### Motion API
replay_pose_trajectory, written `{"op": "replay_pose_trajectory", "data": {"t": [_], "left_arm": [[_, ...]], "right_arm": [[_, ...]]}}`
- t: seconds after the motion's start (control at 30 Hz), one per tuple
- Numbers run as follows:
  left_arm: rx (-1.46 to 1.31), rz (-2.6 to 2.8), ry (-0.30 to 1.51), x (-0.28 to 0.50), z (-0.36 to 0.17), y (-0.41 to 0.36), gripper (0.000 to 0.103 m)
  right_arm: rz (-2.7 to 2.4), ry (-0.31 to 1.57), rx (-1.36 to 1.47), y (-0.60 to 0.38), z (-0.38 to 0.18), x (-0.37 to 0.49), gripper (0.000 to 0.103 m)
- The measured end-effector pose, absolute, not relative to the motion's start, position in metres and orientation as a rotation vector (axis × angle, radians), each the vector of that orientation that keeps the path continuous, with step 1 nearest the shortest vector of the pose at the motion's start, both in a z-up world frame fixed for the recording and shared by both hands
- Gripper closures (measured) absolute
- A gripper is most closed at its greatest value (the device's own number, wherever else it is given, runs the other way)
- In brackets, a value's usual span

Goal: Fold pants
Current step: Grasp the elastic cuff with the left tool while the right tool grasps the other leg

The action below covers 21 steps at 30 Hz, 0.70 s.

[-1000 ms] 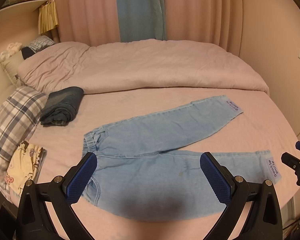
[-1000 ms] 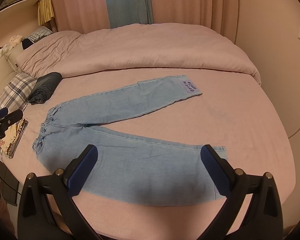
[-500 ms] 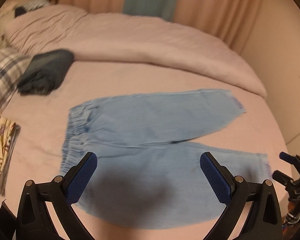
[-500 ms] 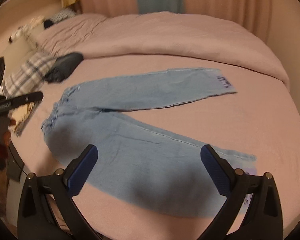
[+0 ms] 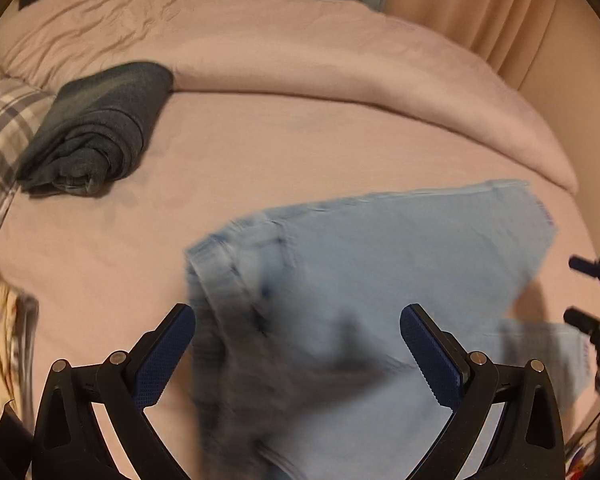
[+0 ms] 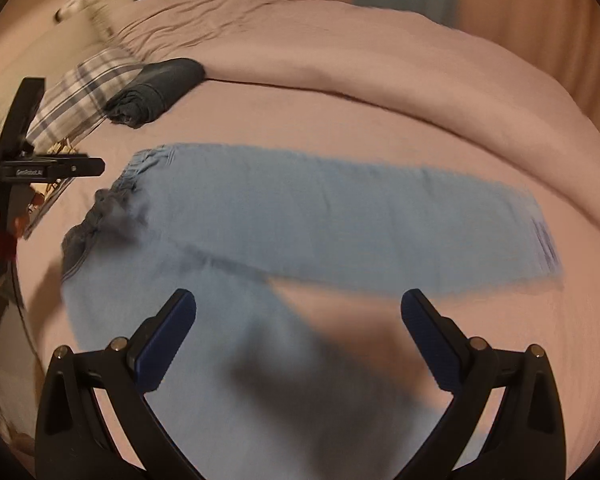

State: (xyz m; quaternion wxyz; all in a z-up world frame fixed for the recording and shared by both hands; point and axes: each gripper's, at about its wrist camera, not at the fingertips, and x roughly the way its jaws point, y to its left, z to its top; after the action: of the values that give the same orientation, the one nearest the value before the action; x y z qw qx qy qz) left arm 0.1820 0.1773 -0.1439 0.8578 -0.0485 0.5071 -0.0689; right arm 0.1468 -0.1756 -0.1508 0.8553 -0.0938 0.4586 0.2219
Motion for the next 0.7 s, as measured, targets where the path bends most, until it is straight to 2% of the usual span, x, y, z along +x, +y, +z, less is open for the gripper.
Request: {"op": "replay_pose_trajectory", "data": {"t": [0.2,0.3,0.47,0.6,0.67,0.7], "left_arm": [[-0.095,-0.167,1.132,0.235,-0.174,0.199,0.001],[-0.058,-0.197,1.183,0.253,-0.191,0.200,0.015],[0.006,-0.261,1.196,0.253,-0.203,0.197,0.019],[0.026,-0.284,1.226,0.259,-0.212,0.207,0.026],[0.033,-0.282,1.237,0.262,-0.214,0.211,0.035],[0.036,-0.282,1.234,0.261,-0.214,0.212,0.037]], "right_arm": [[0.581,1.006,-0.244,-0.119,-0.185,0.234,0.004],[0.626,1.019,-0.281,-0.099,-0.199,0.265,0.011],[0.706,1.017,-0.320,-0.077,-0.212,0.306,0.014],[0.740,1.064,-0.442,-0.060,-0.230,0.330,0.033],[0.750,1.137,-0.491,-0.059,-0.243,0.339,0.042],[0.762,1.159,-0.511,-0.059,-0.248,0.340,0.043]]}}
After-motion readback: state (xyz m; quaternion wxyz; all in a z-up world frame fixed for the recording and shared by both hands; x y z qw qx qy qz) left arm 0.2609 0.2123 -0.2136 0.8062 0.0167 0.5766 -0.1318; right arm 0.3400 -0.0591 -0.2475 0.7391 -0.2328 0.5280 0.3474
